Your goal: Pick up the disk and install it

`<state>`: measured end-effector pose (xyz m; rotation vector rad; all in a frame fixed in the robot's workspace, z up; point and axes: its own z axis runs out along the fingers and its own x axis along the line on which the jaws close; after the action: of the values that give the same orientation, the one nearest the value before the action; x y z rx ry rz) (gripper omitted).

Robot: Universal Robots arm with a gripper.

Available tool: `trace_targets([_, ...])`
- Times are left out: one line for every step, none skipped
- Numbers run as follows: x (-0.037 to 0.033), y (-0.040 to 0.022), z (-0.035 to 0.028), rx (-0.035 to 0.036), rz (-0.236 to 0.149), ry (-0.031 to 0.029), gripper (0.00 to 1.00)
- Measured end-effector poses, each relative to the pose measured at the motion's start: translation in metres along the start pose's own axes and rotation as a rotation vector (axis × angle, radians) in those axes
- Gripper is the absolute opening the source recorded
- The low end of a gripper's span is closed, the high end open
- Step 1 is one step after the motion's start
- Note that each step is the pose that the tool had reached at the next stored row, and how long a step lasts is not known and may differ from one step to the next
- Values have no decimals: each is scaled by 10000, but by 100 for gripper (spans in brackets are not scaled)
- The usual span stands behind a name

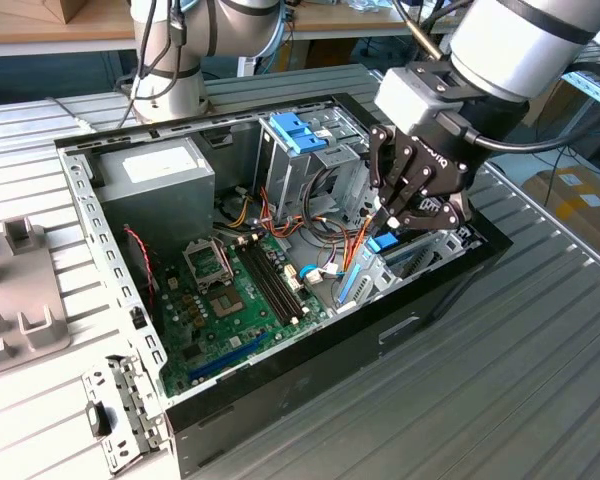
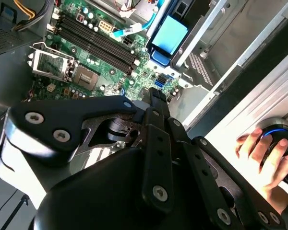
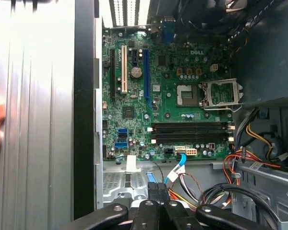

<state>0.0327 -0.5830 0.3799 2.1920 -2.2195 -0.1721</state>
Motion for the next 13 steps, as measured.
trace_targets([0,-7,7,0,0,1,11])
trace_targets([0,-22,12,0,1,2,11])
trace_targets([1,-35,14,0,1,3,11])
trace_targets([1,-49,15,-1,0,3,11])
trace_targets([0,-62,17,-1,0,1,11])
trace_targets([0,-73,18,-1,0,1,11])
trace_targets([0,-88,20,-1,0,1,11])
trace_targets([0,-112,23,-1,1,0,11])
trace_targets([0,-135,26,-2,0,1,11])
trace_targets([0,-148,28,-2,0,1,11])
trace_targets([0,-161,30,-3,1,0,11])
trace_targets([1,-171,32,-4,1,0,11])
trace_targets([0,-198,36,-6,1,1,11])
